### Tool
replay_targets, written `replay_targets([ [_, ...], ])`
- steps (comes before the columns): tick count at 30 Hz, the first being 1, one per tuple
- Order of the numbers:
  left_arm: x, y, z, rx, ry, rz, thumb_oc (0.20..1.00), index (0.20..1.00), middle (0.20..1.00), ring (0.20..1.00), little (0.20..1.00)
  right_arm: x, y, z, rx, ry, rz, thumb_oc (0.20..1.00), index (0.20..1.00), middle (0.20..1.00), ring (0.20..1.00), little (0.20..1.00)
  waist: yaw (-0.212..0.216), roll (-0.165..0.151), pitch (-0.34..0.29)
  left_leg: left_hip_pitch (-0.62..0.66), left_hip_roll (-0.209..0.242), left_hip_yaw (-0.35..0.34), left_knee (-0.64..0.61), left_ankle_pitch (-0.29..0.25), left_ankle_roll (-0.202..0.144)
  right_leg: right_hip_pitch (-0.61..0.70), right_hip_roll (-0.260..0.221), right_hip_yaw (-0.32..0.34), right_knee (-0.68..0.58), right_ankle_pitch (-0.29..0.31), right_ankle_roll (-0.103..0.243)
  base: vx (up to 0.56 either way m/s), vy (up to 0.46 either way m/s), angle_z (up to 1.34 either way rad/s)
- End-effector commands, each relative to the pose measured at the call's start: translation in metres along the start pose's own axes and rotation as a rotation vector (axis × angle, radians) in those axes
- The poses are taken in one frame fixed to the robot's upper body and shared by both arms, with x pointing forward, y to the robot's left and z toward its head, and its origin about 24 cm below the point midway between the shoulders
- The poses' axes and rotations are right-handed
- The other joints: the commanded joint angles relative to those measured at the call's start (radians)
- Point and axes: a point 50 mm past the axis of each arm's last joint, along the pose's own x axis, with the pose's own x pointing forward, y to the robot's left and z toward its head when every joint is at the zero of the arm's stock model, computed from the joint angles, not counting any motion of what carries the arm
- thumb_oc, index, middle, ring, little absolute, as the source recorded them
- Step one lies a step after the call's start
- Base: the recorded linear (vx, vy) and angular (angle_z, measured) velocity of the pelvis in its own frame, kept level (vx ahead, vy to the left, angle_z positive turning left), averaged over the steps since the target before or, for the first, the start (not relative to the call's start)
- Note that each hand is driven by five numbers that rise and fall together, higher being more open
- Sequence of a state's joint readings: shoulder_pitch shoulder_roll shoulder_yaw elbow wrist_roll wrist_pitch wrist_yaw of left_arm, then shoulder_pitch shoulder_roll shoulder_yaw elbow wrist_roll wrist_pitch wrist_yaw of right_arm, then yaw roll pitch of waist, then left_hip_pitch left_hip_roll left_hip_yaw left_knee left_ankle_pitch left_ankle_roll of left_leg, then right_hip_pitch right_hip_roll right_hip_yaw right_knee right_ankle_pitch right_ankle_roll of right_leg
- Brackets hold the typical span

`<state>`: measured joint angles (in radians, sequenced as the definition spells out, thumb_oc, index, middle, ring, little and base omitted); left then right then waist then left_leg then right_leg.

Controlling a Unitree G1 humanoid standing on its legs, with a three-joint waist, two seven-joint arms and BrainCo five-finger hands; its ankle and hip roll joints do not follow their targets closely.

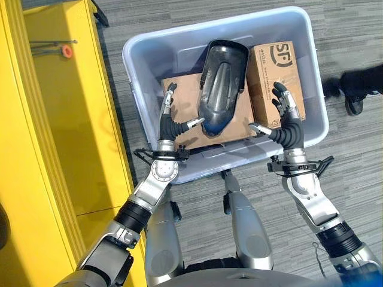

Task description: Move parts from the plastic box to the shelf.

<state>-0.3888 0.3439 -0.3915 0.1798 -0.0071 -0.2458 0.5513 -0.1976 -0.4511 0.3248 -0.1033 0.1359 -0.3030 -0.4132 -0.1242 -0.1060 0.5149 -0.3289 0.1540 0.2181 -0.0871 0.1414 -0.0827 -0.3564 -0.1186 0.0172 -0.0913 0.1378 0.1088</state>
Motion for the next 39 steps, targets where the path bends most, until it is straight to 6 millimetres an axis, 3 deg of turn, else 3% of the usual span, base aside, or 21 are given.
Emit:
replay_targets([
  [1, 0.010, 0.002, 0.002, 0.083, -0.065, -0.005, 1.000, 1.000, 1.000, 1.000, 1.000, 0.006, -0.004, 0.021, 0.054, -0.128, -0.017, 1.000, 1.000, 1.000, 1.000, 1.000, -0.017, -0.031, -0.061, 0.105, 0.074, 0.011, 0.000, -0.007, -0.077, -0.029, -0.027, 0.061, 0.036, 0.101, 0.081, 0.00, 0.000, 0.00],
  [28, 0.020, 0.002, 0.003, 0.300, -0.163, -0.074, 1.000, 1.000, 1.000, 1.000, 1.000, 0.004, -0.006, 0.022, 0.049, -0.149, -0.011, 1.000, 1.000, 1.000, 1.000, 1.000, -0.043, -0.005, -0.062, 0.119, 0.075, 0.041, 0.000, -0.013, -0.083, -0.047, -0.017, 0.087, 0.036, 0.107, 0.084, 0.00, -0.002, -0.04],
  [39, 0.038, 0.002, 0.012, 0.508, -0.288, -0.120, 1.000, 1.000, 1.000, 1.000, 1.000, 0.002, -0.009, 0.023, 0.043, -0.159, -0.005, 1.000, 1.000, 1.000, 1.000, 1.000, -0.067, 0.006, -0.065, 0.138, 0.078, 0.062, 0.000, -0.026, -0.087, -0.045, -0.012, 0.101, 0.032, 0.108, 0.091, 0.01, 0.004, -0.05],
])
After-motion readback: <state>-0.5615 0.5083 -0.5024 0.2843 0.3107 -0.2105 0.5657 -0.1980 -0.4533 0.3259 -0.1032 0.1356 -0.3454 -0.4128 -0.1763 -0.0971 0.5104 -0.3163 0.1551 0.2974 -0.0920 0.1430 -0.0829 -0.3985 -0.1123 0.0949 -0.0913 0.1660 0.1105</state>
